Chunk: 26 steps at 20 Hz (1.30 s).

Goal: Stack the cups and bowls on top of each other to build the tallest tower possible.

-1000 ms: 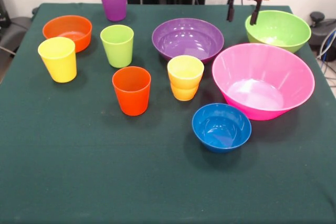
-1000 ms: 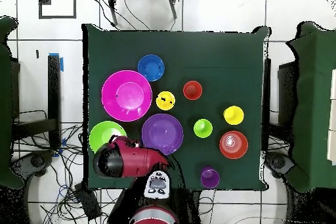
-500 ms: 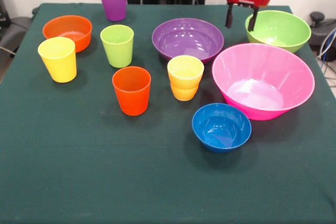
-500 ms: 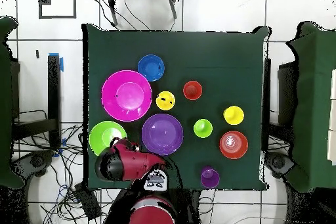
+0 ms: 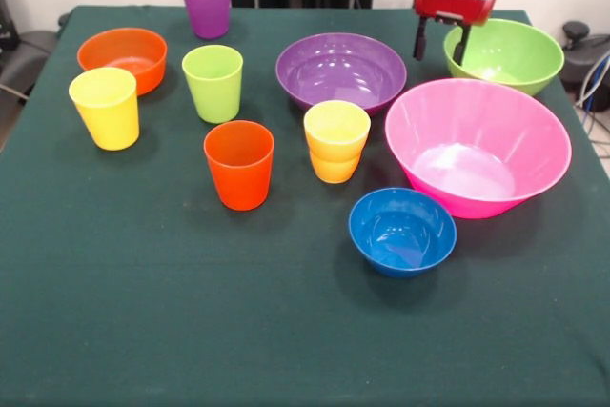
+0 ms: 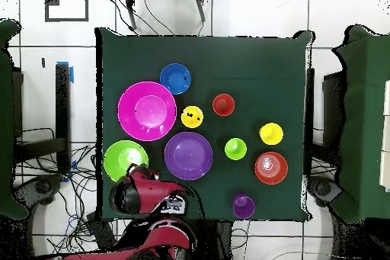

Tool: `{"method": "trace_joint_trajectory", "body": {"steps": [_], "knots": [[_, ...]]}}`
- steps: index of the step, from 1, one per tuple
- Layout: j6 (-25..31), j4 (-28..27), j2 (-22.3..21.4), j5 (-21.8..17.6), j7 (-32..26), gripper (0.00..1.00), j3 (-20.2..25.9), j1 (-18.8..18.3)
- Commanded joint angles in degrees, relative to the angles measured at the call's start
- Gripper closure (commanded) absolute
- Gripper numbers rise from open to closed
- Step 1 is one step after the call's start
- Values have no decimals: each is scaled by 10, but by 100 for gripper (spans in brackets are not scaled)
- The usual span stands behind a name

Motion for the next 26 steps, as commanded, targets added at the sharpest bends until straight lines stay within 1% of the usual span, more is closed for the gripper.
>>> {"method": "trace_joint_trajectory", "body": {"steps": [1,4,7,10,13,17,26], "knots": [[-25,7,33,3,104,0,50,9],[-23,7,32,3,106,0,48,12],[-13,8,23,1,103,0,50,7],[6,12,5,3,98,0,49,6],[30,18,-20,10,97,0,43,13],[41,19,-27,7,91,0,44,7],[62,17,-42,9,84,0,40,6]]}}
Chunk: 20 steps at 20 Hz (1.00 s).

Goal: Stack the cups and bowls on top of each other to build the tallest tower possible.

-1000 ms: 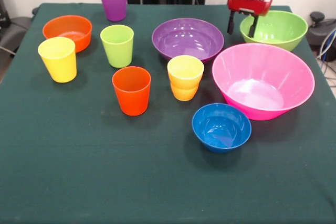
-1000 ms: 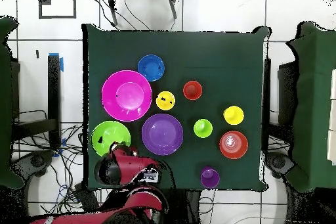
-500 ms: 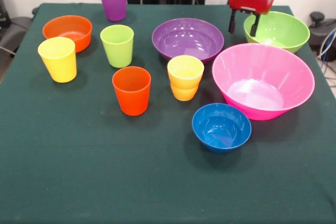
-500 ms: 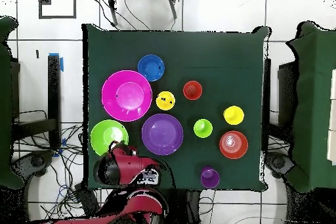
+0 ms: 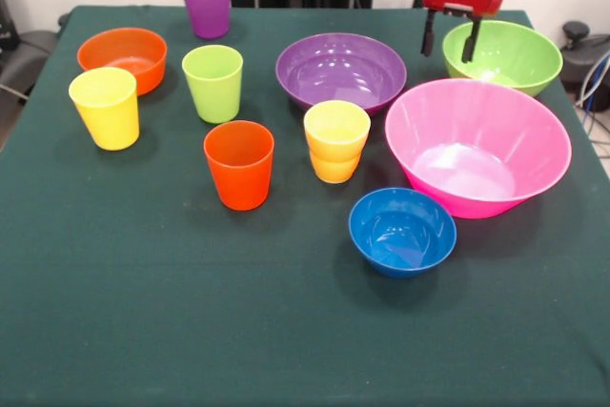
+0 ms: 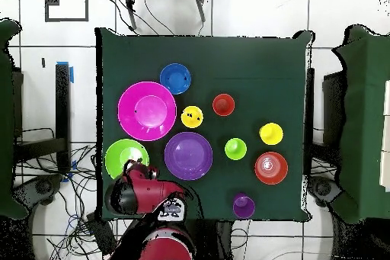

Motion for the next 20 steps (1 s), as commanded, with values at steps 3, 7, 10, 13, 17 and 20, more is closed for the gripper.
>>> {"method": "trace_joint_trajectory", "body": {"steps": [3,7,10,13,17,20], "knots": [[57,6,7,5,74,0,40,0],[41,2,20,-4,70,0,40,-7],[32,-2,29,-9,67,0,38,-10],[24,-1,35,-11,67,0,37,-10],[14,-6,45,-15,66,0,37,-13],[9,-10,49,-19,63,0,35,-15]]}}
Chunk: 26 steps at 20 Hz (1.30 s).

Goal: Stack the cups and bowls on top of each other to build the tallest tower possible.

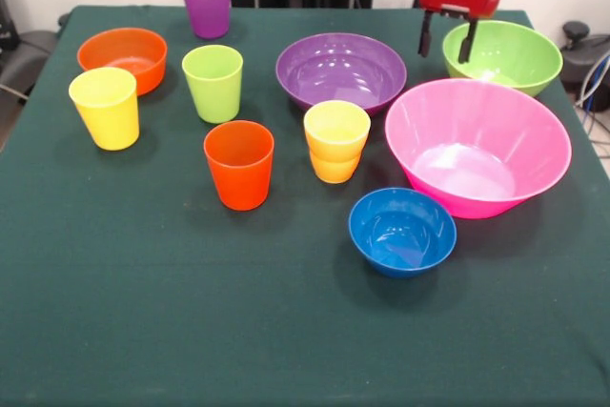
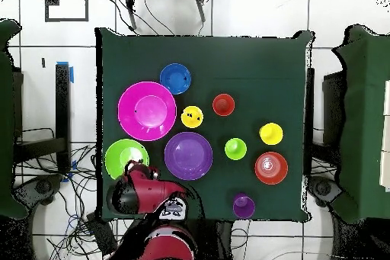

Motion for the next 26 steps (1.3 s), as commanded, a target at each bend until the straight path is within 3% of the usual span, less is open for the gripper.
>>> {"method": "trace_joint_trajectory", "body": {"steps": [1,2,3,24,25,26], "knots": [[8,-12,41,-19,61,0,32,-9],[6,-12,42,-21,60,0,32,-8],[5,-14,43,-22,59,100,30,-6],[16,-13,33,-40,54,100,42,-28],[13,-14,34,-45,52,0,45,-30],[14,-15,34,-46,50,0,45,-30]]}}
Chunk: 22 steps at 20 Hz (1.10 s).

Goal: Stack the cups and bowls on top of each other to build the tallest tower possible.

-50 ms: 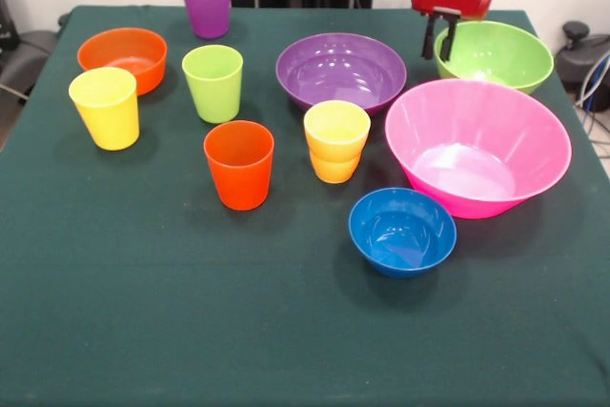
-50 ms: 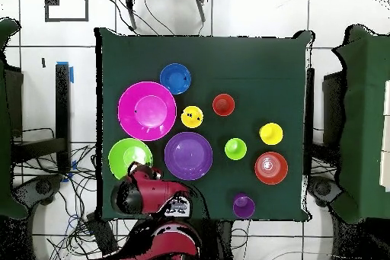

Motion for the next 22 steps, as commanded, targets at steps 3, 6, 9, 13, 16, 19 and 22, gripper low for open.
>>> {"method": "trace_joint_trajectory", "body": {"steps": [3,6,9,13,16,19,22], "knots": [[17,-16,26,-32,46,0,48,-18],[13,-17,34,-30,53,0,54,-23],[2,-10,34,-29,63,0,56,-22],[0,-6,32,-29,65,0,55,-20],[0,-9,34,-31,63,0,58,-25],[7,-10,30,-31,60,0,59,-27],[14,-4,20,-28,62,0,57,-23]]}}
